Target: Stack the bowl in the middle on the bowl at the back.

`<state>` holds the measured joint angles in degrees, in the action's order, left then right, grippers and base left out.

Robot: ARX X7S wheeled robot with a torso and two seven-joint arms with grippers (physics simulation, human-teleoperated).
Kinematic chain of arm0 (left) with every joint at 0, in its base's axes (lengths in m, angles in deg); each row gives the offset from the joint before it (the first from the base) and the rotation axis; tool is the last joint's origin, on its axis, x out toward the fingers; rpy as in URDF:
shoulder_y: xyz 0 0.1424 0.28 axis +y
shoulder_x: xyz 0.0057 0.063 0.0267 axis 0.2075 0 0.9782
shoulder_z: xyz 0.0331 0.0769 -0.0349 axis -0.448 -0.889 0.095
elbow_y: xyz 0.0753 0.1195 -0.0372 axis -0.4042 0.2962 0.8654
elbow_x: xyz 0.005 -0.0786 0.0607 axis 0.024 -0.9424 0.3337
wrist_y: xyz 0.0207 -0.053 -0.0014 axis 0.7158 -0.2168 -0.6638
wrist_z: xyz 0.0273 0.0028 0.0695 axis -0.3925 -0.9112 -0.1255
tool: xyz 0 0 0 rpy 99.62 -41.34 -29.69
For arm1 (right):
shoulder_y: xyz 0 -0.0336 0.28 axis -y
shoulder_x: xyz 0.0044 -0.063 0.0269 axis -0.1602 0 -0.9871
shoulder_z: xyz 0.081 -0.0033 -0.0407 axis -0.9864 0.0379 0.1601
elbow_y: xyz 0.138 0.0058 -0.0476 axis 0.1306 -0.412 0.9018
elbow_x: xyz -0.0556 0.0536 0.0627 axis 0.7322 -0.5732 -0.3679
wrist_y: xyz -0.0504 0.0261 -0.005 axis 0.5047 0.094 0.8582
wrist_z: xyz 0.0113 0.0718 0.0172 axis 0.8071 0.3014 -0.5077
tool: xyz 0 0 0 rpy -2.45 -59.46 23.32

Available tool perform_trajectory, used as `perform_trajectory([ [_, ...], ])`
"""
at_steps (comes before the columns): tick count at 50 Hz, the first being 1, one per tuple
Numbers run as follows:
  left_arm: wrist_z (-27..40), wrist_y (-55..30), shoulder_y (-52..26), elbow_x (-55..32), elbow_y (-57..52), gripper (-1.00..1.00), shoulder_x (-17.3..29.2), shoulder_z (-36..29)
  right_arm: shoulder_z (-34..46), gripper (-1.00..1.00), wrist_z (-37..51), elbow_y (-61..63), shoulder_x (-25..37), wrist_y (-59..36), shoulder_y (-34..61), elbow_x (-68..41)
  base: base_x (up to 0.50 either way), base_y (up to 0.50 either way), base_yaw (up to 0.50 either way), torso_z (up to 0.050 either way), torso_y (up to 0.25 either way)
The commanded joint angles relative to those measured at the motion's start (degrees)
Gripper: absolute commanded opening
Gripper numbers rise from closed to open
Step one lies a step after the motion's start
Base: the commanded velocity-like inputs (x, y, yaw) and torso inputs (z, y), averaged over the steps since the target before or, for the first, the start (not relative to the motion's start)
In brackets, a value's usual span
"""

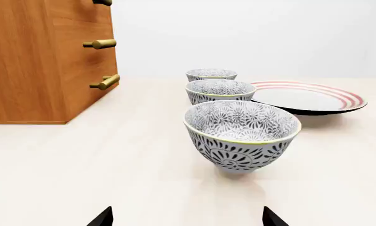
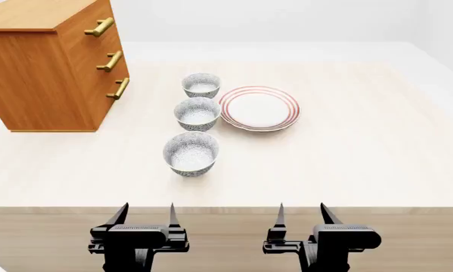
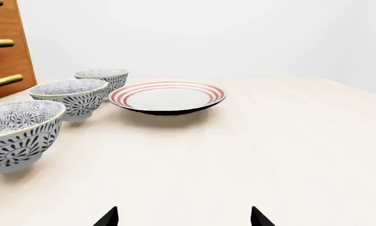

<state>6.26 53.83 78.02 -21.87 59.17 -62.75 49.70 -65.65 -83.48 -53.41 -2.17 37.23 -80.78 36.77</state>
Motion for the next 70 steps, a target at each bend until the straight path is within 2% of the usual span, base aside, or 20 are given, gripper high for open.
perform_trajectory([
  [1, 0.95, -0.2, 0.07, -1.03, -0.21, 1.0, 0.9, -1.08, 1.04, 1.0, 1.23, 0.28, 0.84, -0.3, -0.01, -1.05, 0.0, 0.0, 0.0, 0.0, 0.0],
  [14, 2.79, -6.1, -0.34, -2.99, -6.5, 1.0, 3.79, -3.5, 2.98, 1.0, 5.37, 4.83, 2.88, -5.45, 0.82, -2.93, 0.0, 0.0, 0.0, 0.0, 0.0],
  [18, 2.71, -11.84, -0.98, -4.21, -10.25, 1.0, 4.5, -3.68, 3.23, 1.0, 6.12, 7.8, 3.55, -8.28, 1.37, -3.19, 0.0, 0.0, 0.0, 0.0, 0.0],
  [22, 2.49, -12.41, -2.03, -3.3, -12.63, 1.0, 5.88, -4.74, 3.51, 1.0, 6.65, 11.34, 4.29, -12.14, 2.59, -3.38, 0.0, 0.0, 0.0, 0.0, 0.0],
  [38, 1.95, -29.15, -8.45, -9.09, -22.12, 1.0, 8.23, -2.58, 4.2, 1.0, 6.45, 21.58, 7.3, -28.65, 7.25, -5.26, 0.0, 0.0, 0.0, 0.0, 0.0],
  [42, 2.11, -30.39, -10.86, -8.97, -22.01, 1.0, 9.01, -2.6, 4.07, 1.0, 6.08, 22.29, 7.94, -31.6, 7.97, -6.15, 0.01, 0.0, 0.0, 0.0, 0.0],
  [47, 1.93, -36.17, -13.92, -10.85, -23.18, 1.0, 9.52, -1.99, 4.06, 1.0, 6.18, 22.54, 8.4, -34.04, 10.73, -6.55, 0.3, 0.0, 0.0, 0.0, 0.0],
  [59, 1.27, -44.06, -17.2, -12.9, -25.91, 1.0, 11.72, -1.85, 5.35, 1.0, 6.37, 24.47, 9.82, -39.31, 15.37, -6.26, 0.37, 0.0, 0.0, 0.0, 0.0],
  [70, 1.35, -44.6, -18.56, -13.08, -26.72, 1.0, 12.72, -2.0, 5.78, 1.0, 6.67, 25.13, 10.39, -40.74, 17.32, -6.45, 0.37, 0.0, 0.0, 0.0, 0.0],
])
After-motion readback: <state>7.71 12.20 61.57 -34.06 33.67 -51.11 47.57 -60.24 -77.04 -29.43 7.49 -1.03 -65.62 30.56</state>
